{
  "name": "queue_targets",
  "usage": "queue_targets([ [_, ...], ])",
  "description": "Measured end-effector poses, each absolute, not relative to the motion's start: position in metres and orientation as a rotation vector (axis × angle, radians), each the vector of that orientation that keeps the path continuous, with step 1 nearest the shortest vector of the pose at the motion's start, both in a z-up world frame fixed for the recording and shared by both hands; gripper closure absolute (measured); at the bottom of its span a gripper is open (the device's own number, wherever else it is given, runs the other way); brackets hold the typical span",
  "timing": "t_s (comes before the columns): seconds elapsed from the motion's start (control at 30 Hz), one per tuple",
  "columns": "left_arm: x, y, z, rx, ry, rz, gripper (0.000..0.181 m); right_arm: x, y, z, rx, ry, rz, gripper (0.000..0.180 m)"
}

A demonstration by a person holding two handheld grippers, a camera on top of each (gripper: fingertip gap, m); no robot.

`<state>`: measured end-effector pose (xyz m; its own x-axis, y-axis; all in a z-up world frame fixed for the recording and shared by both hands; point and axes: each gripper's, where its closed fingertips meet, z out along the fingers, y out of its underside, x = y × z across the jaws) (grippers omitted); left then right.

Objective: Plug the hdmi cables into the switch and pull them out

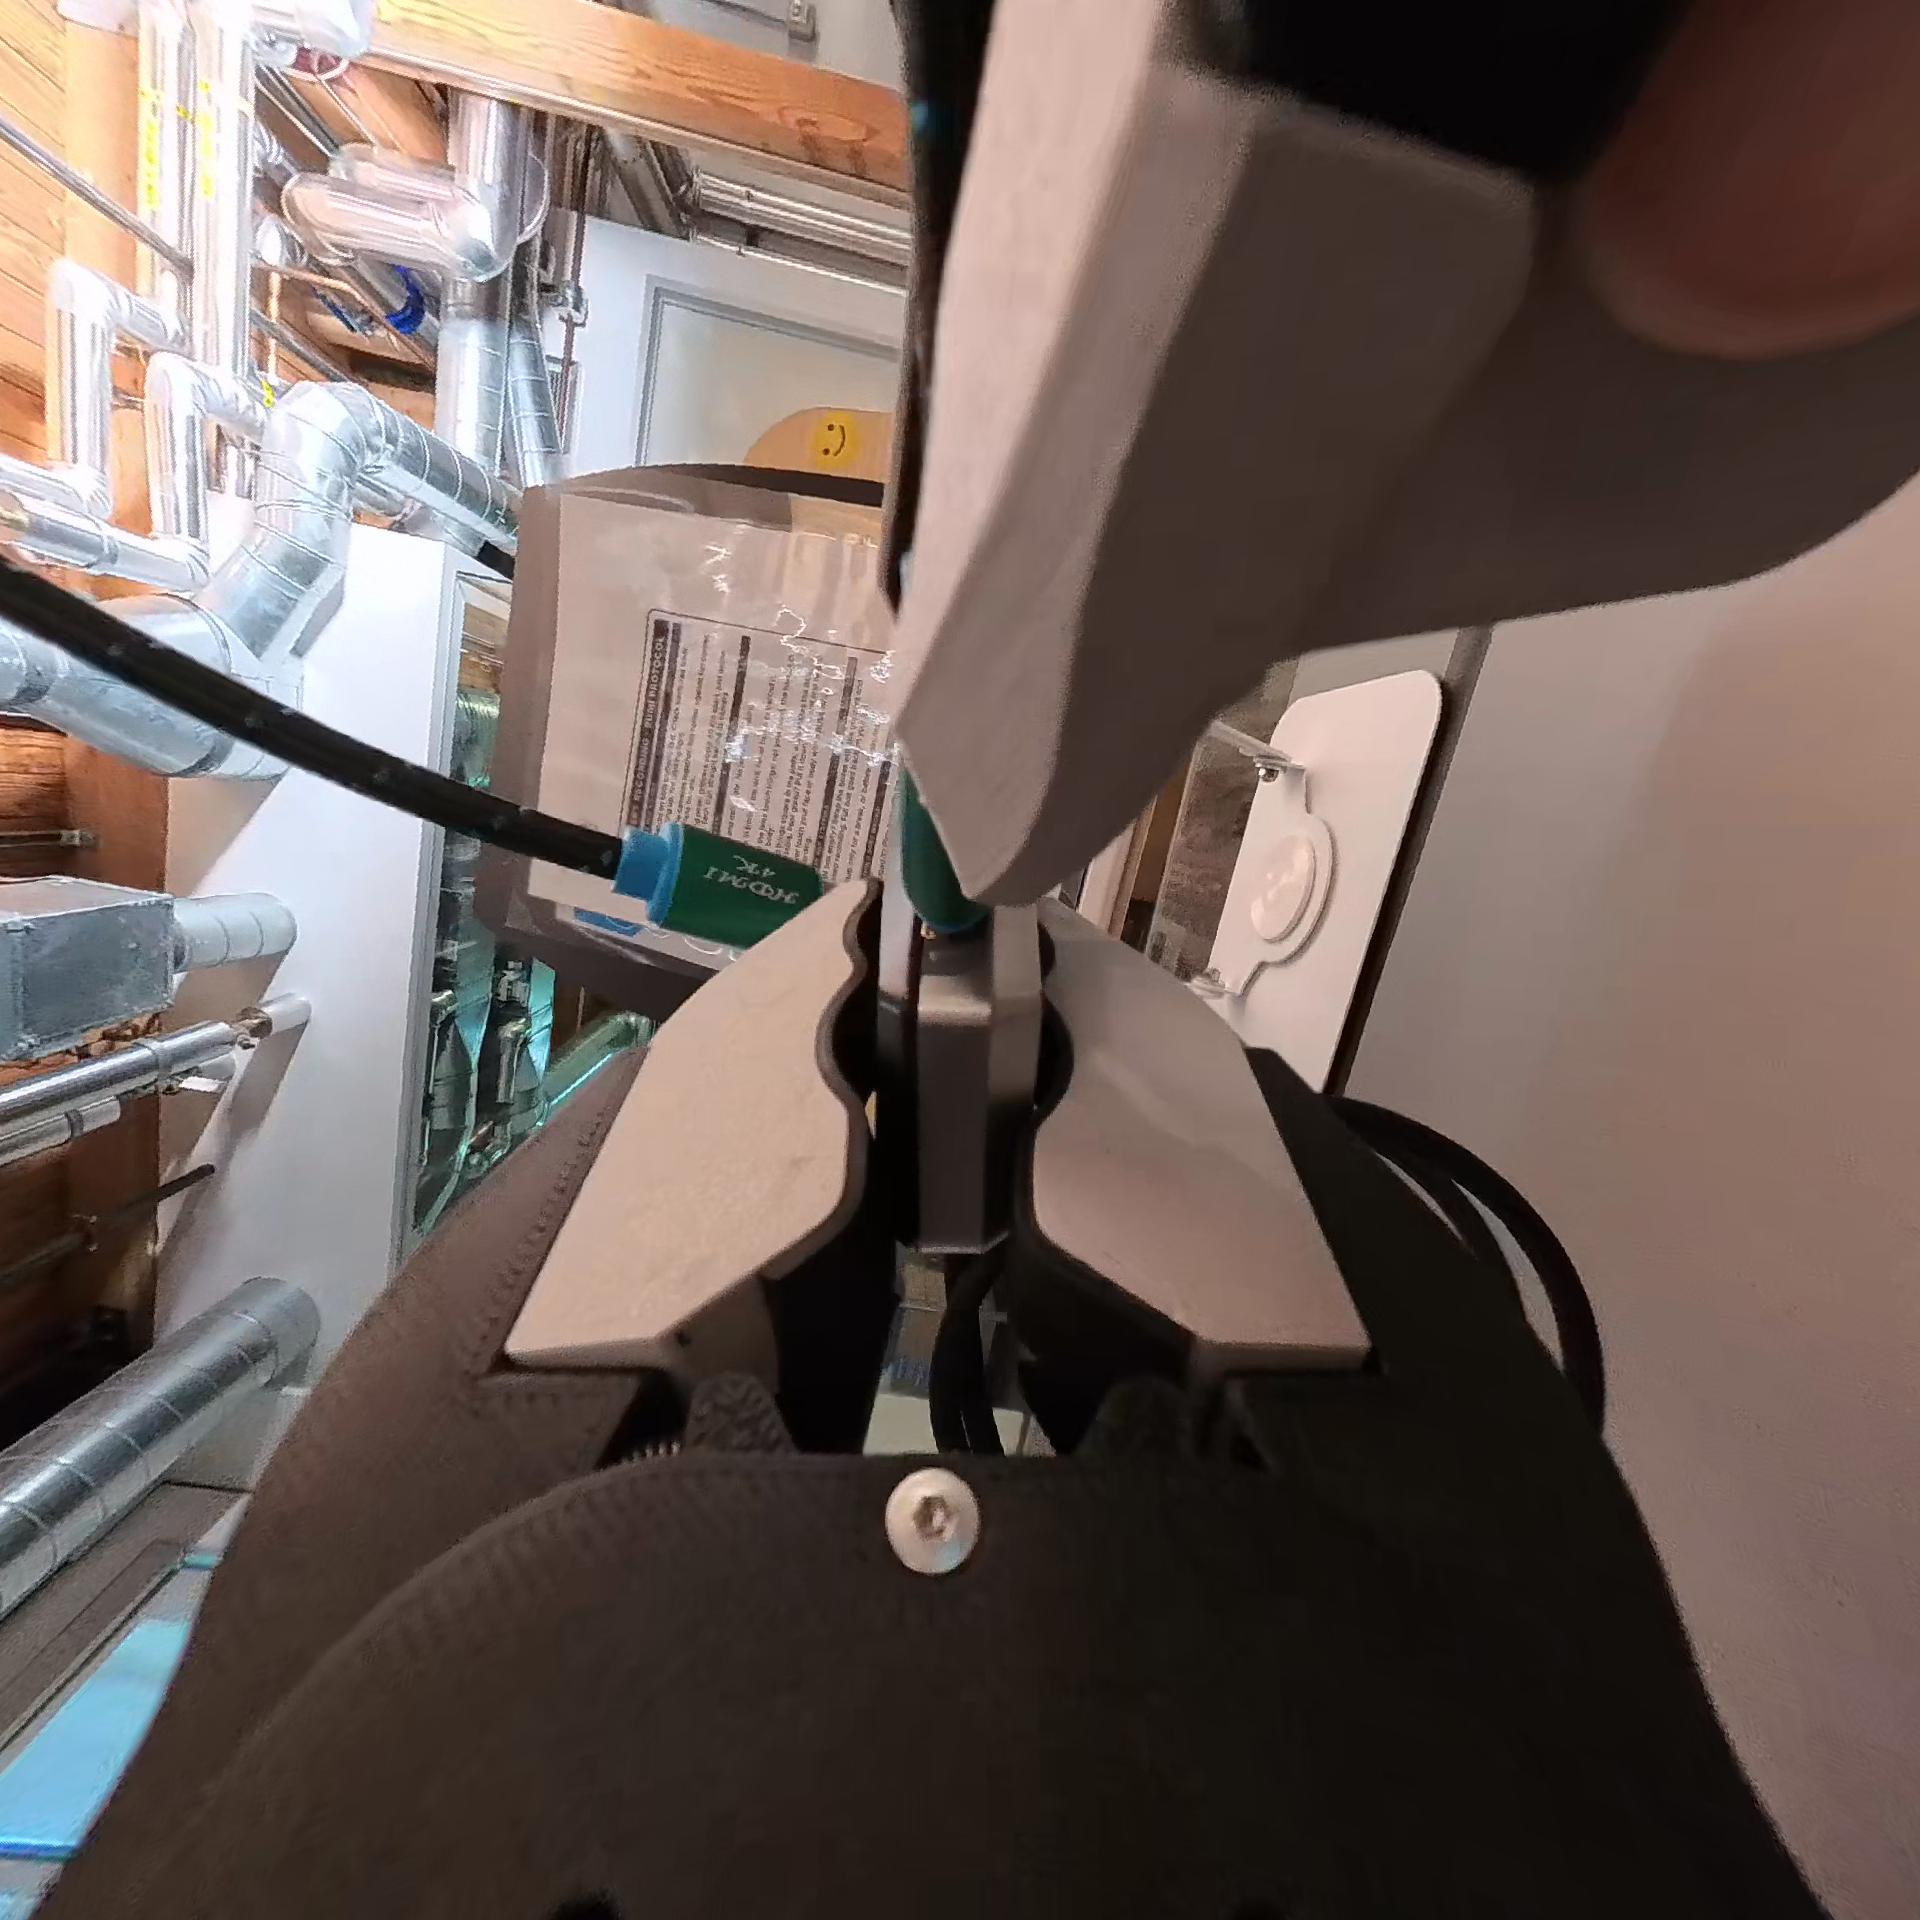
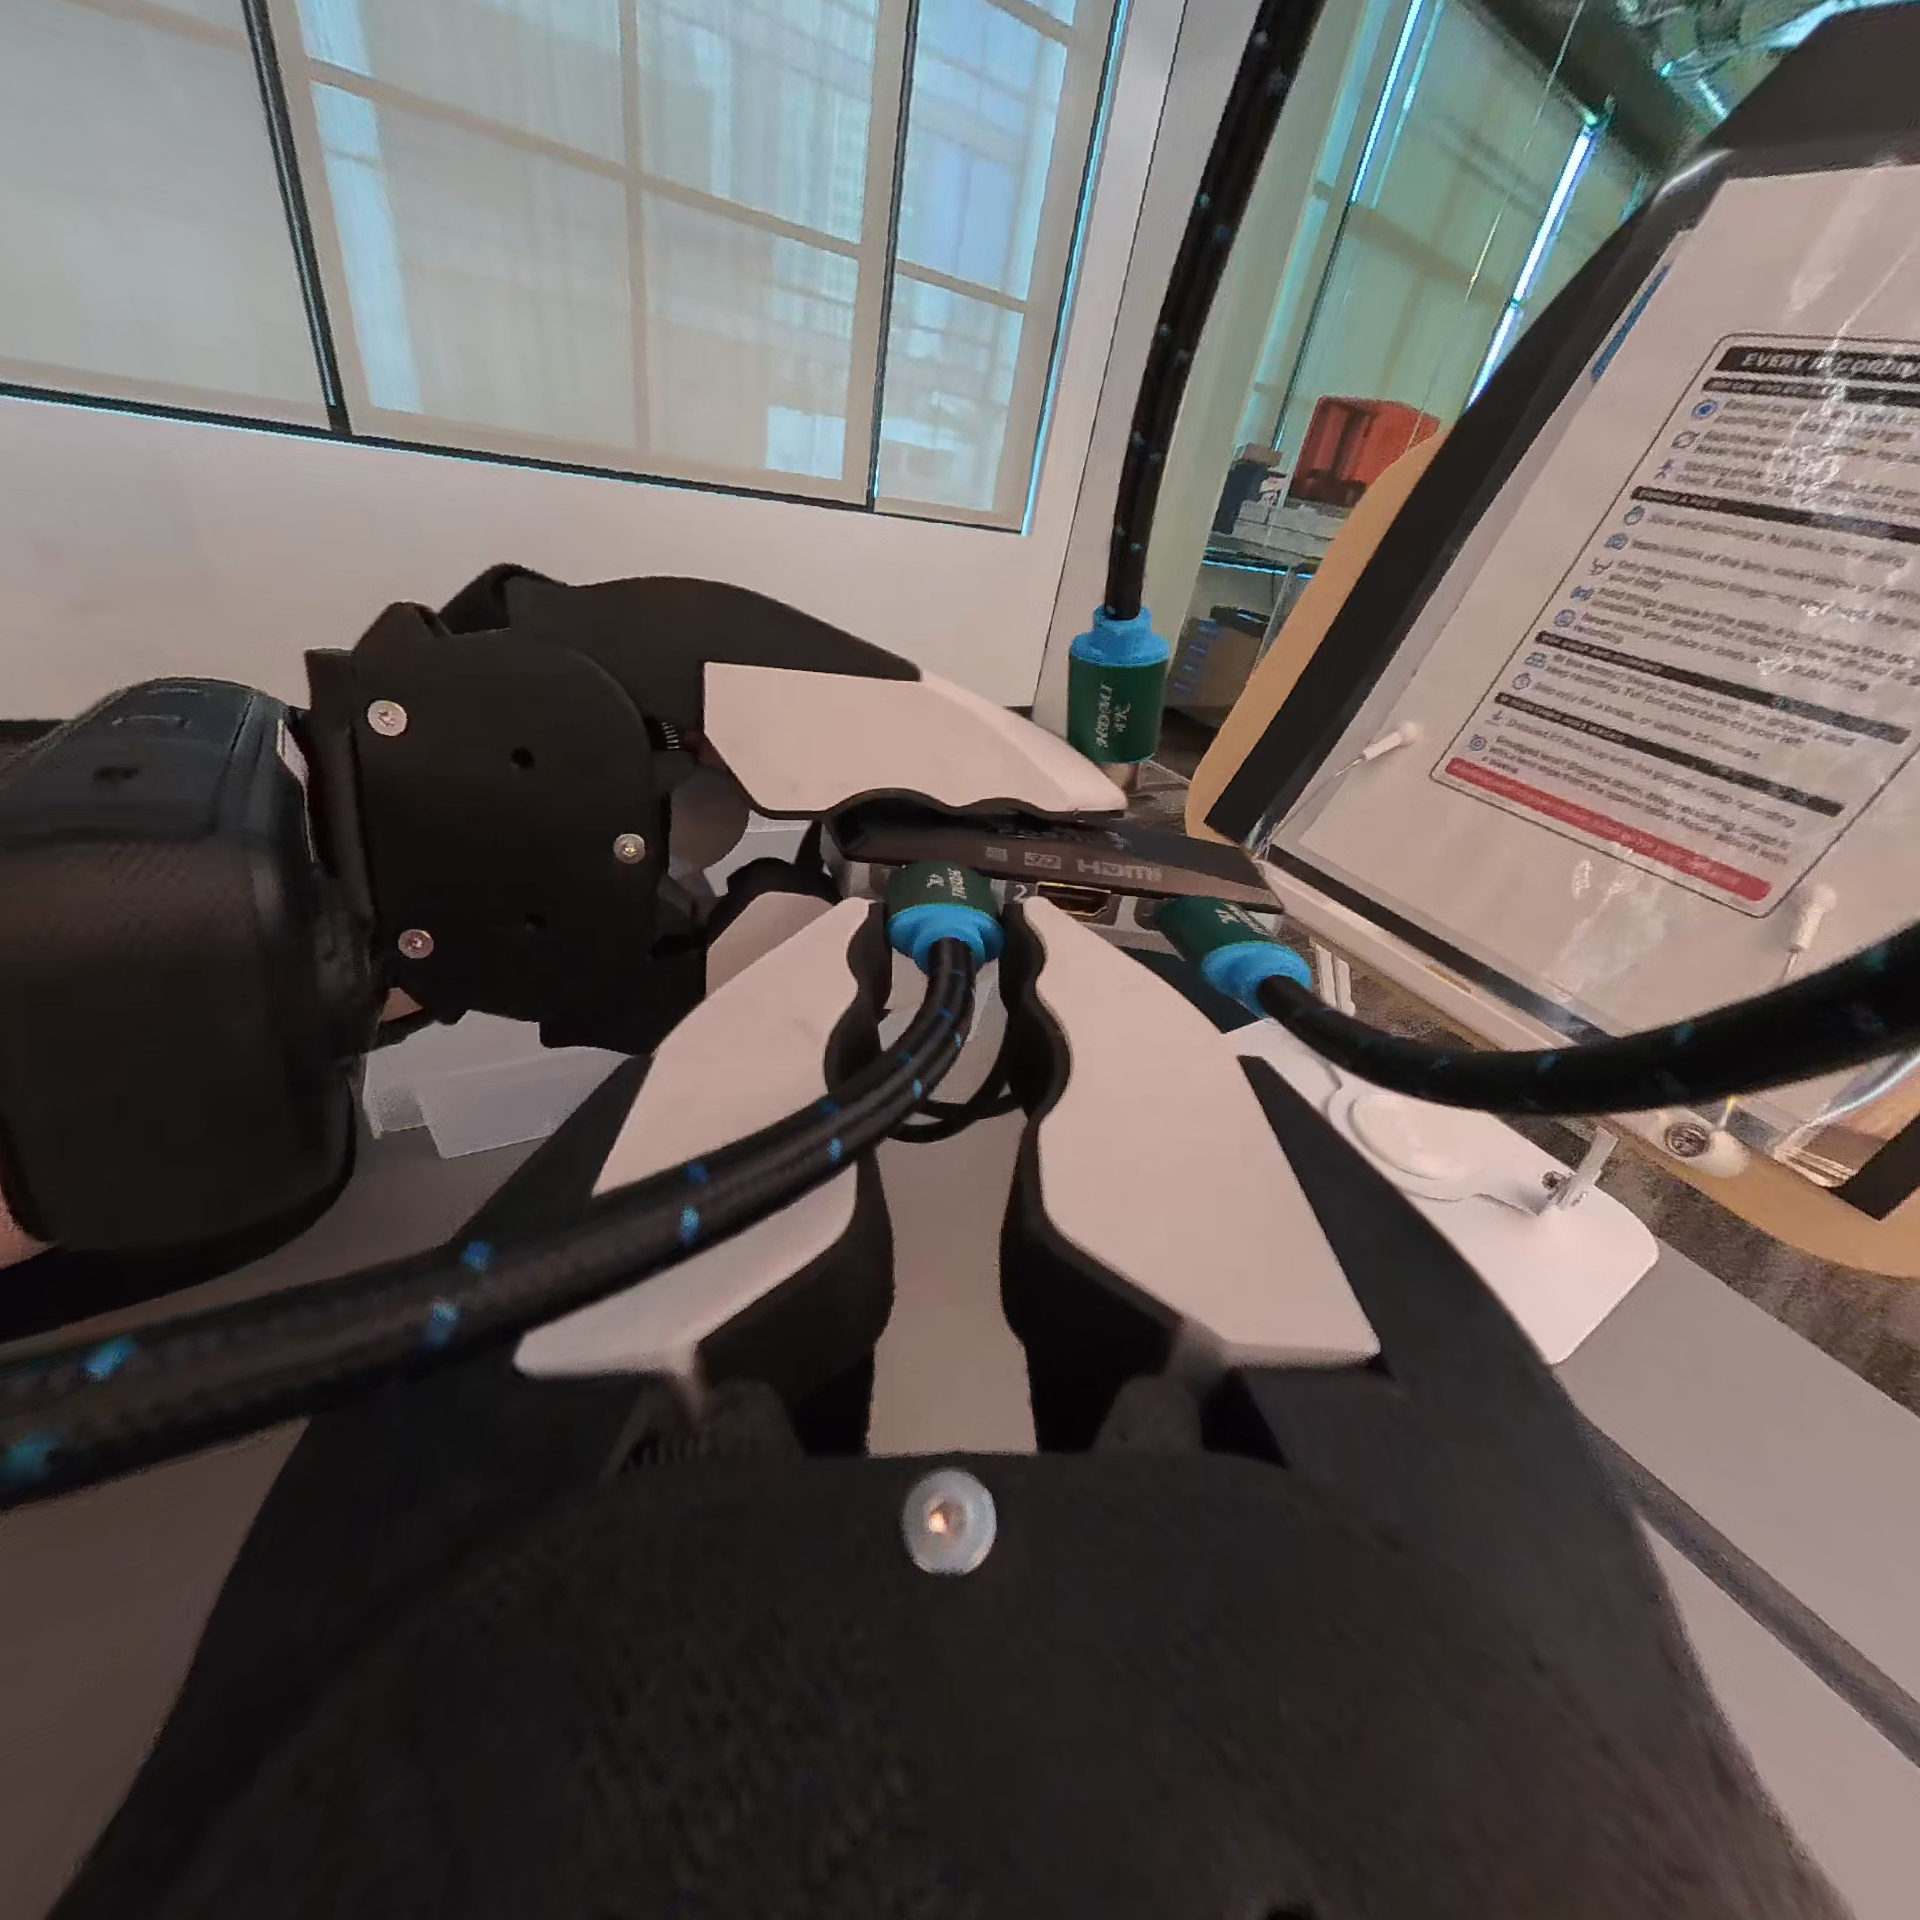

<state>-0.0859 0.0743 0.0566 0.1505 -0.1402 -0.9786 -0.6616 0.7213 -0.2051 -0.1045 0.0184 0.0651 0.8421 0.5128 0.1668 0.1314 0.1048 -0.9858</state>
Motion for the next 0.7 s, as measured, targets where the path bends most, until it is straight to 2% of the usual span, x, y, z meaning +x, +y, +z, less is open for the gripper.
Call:
queue_targets([
  [0.33, -0.0851, 0.0726, 0.0565, -0.734, 1.397, 0.398, 0.158, -0.1032, 0.0165, 0.0651, -1.455, -0.567, 0.394, 0.159],
  [0.7, -0.0850, 0.0731, 0.0574, -0.774, 1.386, 0.358, 0.157, -0.1028, 0.0169, 0.0679, -1.487, -0.530, 0.307, 0.159],
])
